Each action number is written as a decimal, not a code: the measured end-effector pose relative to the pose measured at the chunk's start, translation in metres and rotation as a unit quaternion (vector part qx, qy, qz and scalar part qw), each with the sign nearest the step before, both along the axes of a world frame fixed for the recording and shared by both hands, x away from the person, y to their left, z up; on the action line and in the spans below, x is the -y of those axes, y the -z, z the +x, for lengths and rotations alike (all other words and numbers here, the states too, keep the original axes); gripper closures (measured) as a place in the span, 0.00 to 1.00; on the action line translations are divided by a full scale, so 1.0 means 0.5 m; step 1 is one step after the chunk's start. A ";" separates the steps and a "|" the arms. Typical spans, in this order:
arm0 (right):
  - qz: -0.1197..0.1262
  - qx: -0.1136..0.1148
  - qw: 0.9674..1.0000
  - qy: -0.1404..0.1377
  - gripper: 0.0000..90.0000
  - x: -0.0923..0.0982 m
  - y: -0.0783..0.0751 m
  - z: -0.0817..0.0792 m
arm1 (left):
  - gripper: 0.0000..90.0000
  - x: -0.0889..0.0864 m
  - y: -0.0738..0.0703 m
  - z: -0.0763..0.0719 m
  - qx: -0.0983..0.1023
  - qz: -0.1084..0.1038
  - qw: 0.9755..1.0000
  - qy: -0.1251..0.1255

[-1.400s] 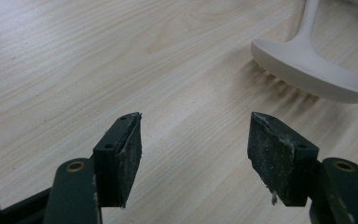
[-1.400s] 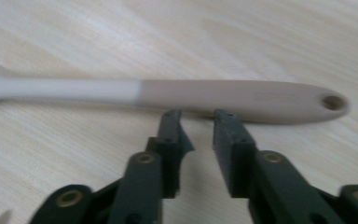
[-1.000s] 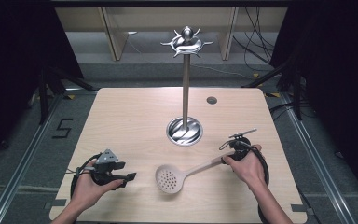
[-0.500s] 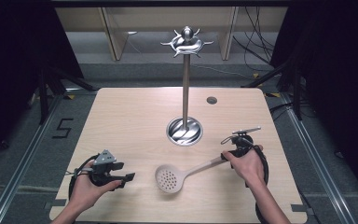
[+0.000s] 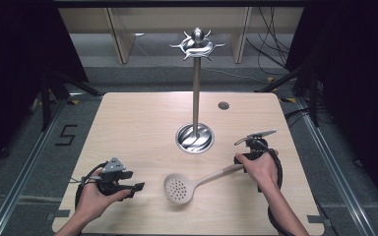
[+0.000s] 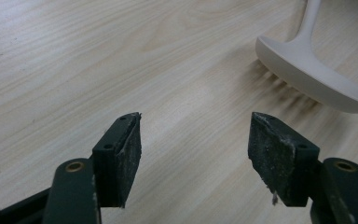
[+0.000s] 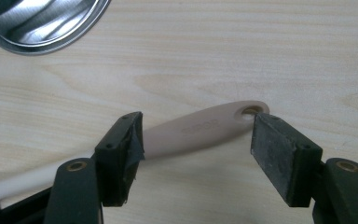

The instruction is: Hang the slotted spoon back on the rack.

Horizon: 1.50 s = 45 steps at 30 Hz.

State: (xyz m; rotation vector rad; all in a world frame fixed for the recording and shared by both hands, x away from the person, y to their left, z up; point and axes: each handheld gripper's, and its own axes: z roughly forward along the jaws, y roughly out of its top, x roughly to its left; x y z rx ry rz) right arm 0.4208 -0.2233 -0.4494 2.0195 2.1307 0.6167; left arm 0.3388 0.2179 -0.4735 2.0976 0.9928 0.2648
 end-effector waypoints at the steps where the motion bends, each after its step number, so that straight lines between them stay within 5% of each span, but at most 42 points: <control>1: 0.005 -0.010 1.000 0.008 0.39 -0.004 0.000 0.000 | 0.38 -0.004 0.000 -0.002 0.004 0.004 1.000 -0.002; 5: 0.004 -0.017 1.000 0.024 0.39 -0.010 0.004 0.012 | 0.38 -0.013 -0.001 -0.010 0.001 -0.010 1.000 -0.012; 6: -0.003 -0.010 1.000 0.011 0.39 -0.004 0.007 0.014 | 0.38 -0.018 -0.002 -0.007 0.006 -0.002 1.000 -0.007; 13: -0.004 -0.035 0.998 0.048 0.39 -0.016 0.017 0.023 | 0.38 -0.011 -0.005 -0.008 0.008 -0.004 1.000 -0.001; 14: 0.023 -0.060 0.992 0.107 0.39 -0.040 0.012 0.022 | 0.38 -0.009 -0.005 -0.011 0.004 -0.004 1.000 -0.007; 15: -0.009 -0.038 0.998 0.045 0.39 -0.023 0.019 0.025 | 0.38 -0.011 -0.005 -0.009 0.011 0.003 1.000 0.003; 19: -0.013 -0.058 0.997 0.053 0.37 -0.039 0.021 0.026 | 0.38 -0.012 -0.006 -0.012 0.003 -0.004 1.000 -0.005; 21: -0.001 -0.057 0.996 0.071 0.37 -0.047 0.023 0.029 | 0.38 -0.015 -0.007 -0.011 0.009 0.001 1.000 0.000; 29: -0.025 -0.067 0.995 0.067 0.31 -0.044 0.034 0.031 | 0.38 -0.011 -0.006 -0.009 0.008 0.000 1.000 0.003; 31: -0.011 -0.067 0.994 0.083 0.29 -0.050 0.035 0.034 | 0.38 -0.011 -0.006 -0.009 0.006 -0.001 1.000 0.002; 33: -0.027 -0.082 0.995 0.043 0.28 -0.037 0.033 0.036 | 0.38 -0.012 -0.006 -0.010 0.007 0.000 1.000 0.003; 34: -0.014 -0.064 0.995 0.069 0.28 -0.045 0.036 0.039 | 0.38 -0.013 -0.006 -0.010 0.008 0.000 1.000 0.003; 36: -0.020 -0.073 0.995 0.062 0.27 -0.041 0.036 0.038 | 0.38 -0.013 -0.007 -0.010 0.008 0.000 1.000 0.004; 38: -0.006 -0.072 0.992 0.107 0.26 -0.054 0.036 0.040 | 0.38 -0.012 -0.006 -0.010 0.008 0.000 1.000 0.003; 40: -0.014 -0.062 0.995 0.079 0.26 -0.046 0.040 0.042 | 0.38 -0.012 -0.006 -0.010 0.008 -0.002 1.000 0.003; 44: -0.032 -0.084 0.994 0.060 0.26 -0.041 0.038 0.042 | 0.38 -0.012 -0.006 -0.010 0.008 -0.001 1.000 0.003; 45: -0.024 -0.090 0.993 0.075 0.26 -0.043 0.037 0.040 | 0.38 -0.012 -0.006 -0.010 0.007 -0.002 1.000 0.003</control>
